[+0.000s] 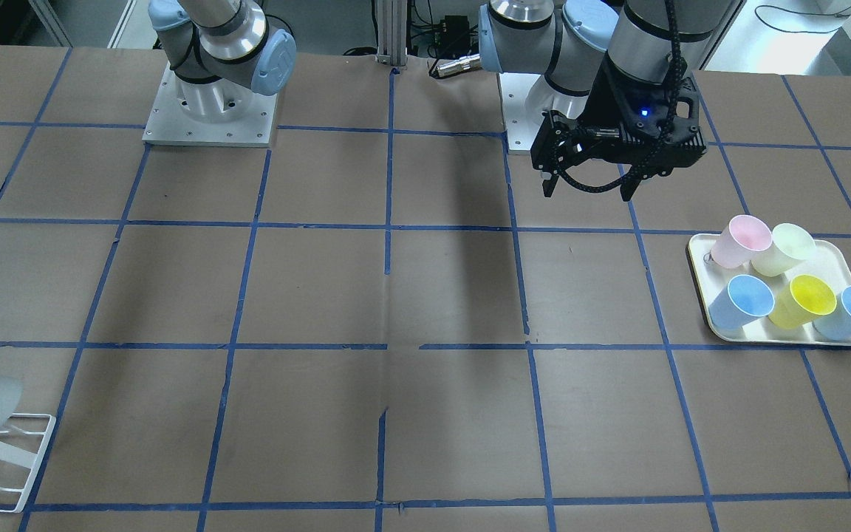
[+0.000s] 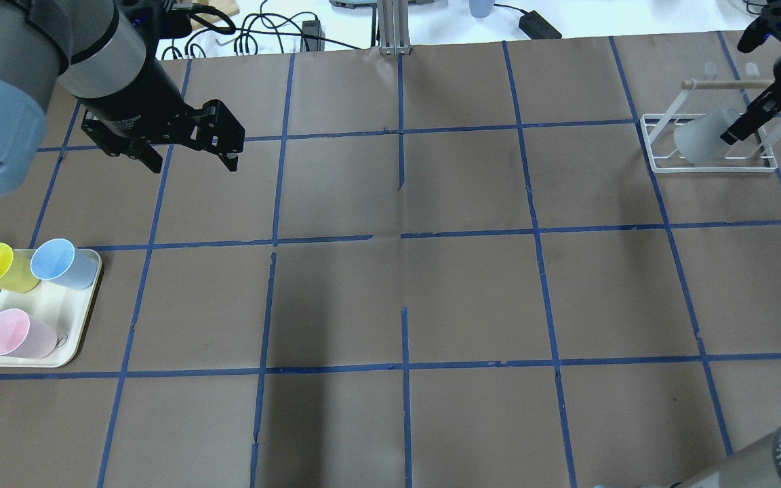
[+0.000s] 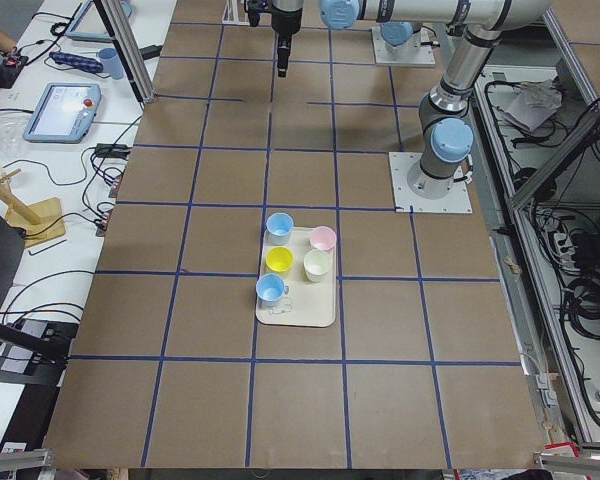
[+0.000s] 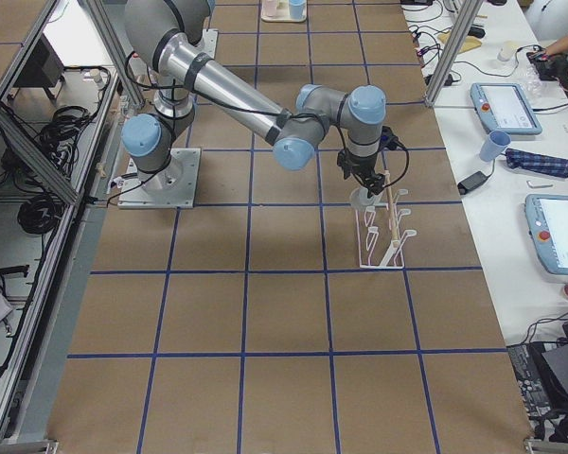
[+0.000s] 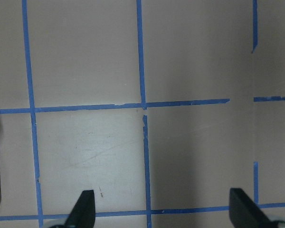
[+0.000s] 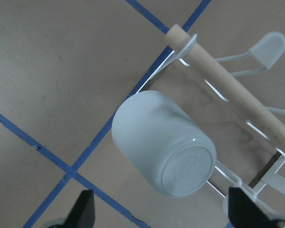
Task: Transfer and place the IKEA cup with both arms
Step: 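Close the right gripper on the white cup's base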
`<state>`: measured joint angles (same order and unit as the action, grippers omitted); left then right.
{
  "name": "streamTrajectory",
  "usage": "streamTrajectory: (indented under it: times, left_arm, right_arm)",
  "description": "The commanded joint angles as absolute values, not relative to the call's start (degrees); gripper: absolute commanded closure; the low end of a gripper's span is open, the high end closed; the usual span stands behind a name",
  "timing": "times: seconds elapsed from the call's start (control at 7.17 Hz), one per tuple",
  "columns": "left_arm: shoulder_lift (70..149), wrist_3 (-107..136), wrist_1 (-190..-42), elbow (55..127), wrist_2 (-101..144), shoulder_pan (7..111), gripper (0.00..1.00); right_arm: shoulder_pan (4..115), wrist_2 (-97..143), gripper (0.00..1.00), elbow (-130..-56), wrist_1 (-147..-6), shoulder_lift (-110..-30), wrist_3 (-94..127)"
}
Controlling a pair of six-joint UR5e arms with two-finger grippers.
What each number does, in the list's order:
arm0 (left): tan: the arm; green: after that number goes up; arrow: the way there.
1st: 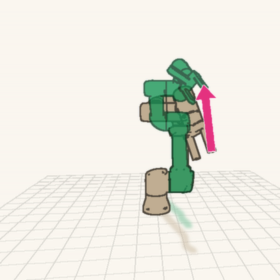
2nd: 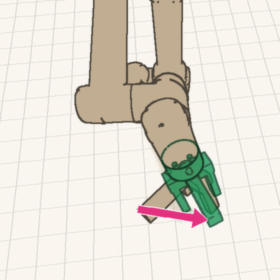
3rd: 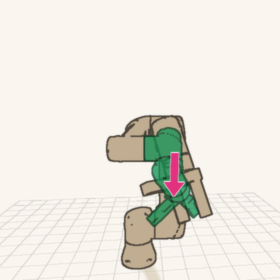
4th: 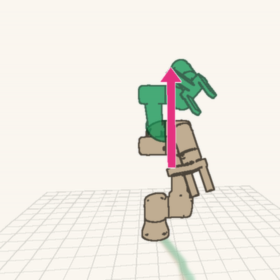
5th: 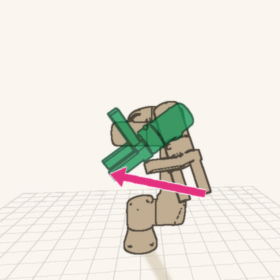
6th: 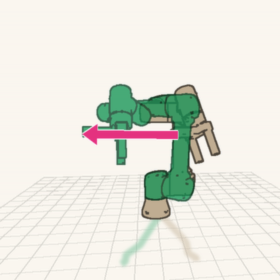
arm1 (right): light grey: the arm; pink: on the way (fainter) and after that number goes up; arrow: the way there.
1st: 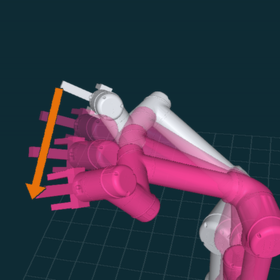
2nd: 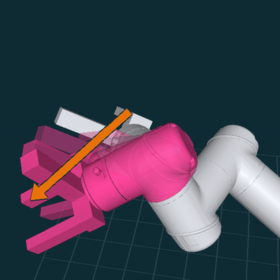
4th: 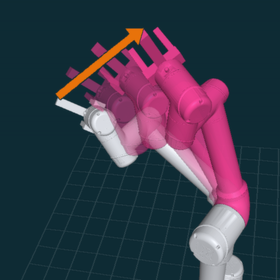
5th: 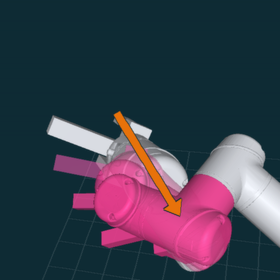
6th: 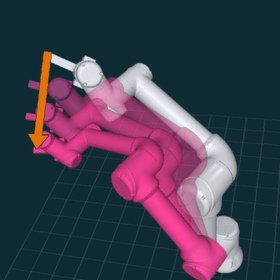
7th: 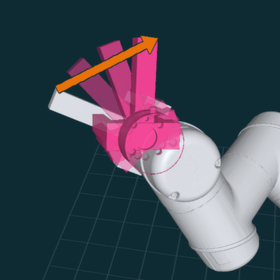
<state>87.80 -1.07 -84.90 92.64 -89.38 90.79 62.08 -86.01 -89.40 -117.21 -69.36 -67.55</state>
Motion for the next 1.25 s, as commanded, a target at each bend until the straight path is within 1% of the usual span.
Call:
streamTrajectory:
  times: [0.0, 0.42, 1.12]
  left_arm:
    - [87.80, -1.06, -84.90, 92.64, -89.38, 90.79, 0.00]
    - [87.80, -1.05, -84.90, 92.72, -89.47, 90.79, 0.00]
    - [87.80, -1.05, -84.90, 92.64, -89.38, 90.79, 0.00]
  right_arm:
    - [62.05, -85.96, 0.00, -89.47, -117.95, -68.56, -68.38]
    - [62.14, -85.96, 0.00, -89.56, -120.15, -66.19, -70.39]
    - [62.75, -85.78, 0.00, -89.56, -120.23, -65.83, -70.66]
